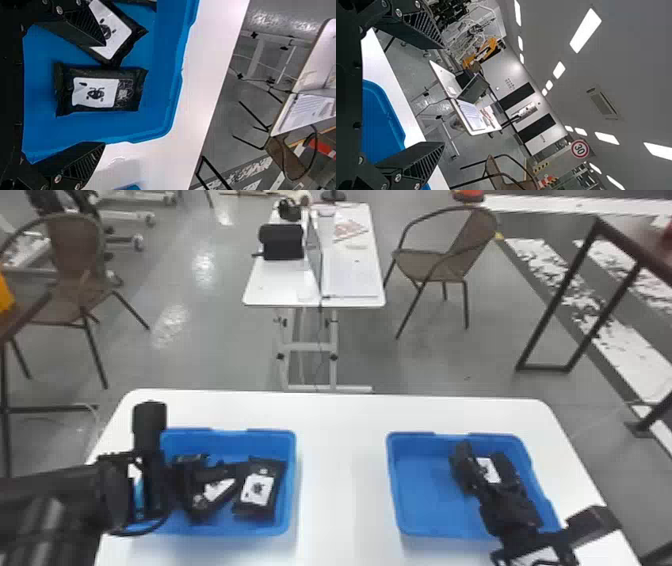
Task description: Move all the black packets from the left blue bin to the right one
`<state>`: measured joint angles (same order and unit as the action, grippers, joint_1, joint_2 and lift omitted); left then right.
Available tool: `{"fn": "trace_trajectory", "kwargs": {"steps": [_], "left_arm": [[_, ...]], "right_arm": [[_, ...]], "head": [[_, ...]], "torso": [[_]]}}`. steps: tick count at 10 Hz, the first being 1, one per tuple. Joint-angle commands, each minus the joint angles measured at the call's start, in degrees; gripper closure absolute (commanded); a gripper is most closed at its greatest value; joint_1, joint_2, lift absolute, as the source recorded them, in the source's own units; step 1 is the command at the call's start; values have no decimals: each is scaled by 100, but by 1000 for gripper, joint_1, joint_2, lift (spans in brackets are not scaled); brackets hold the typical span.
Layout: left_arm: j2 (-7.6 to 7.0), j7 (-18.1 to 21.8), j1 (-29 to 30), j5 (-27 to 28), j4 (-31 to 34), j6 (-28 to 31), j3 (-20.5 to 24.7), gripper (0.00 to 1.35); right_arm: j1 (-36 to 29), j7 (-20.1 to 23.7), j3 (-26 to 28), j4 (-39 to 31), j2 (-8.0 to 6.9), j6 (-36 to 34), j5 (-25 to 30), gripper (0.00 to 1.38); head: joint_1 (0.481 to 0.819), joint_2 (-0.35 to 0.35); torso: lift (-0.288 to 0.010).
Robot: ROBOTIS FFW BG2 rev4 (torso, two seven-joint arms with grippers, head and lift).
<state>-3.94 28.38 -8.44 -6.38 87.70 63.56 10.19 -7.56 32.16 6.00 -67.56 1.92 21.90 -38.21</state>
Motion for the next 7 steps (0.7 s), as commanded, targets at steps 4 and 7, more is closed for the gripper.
{"fn": "trace_trajectory", "kwargs": {"steps": [4,7], "left_arm": [[245,-167,-623,533,-587,948,-193,186],[289,-167,-870,981,-833,1238,-255,197]], "right_arm": [[0,1,-11,67,-7,-19,-55,162],[27,9,-64,146,-7,-19,-143,162]], "head": [[695,-89],[695,-82]], "torso": [[0],[0]]}}
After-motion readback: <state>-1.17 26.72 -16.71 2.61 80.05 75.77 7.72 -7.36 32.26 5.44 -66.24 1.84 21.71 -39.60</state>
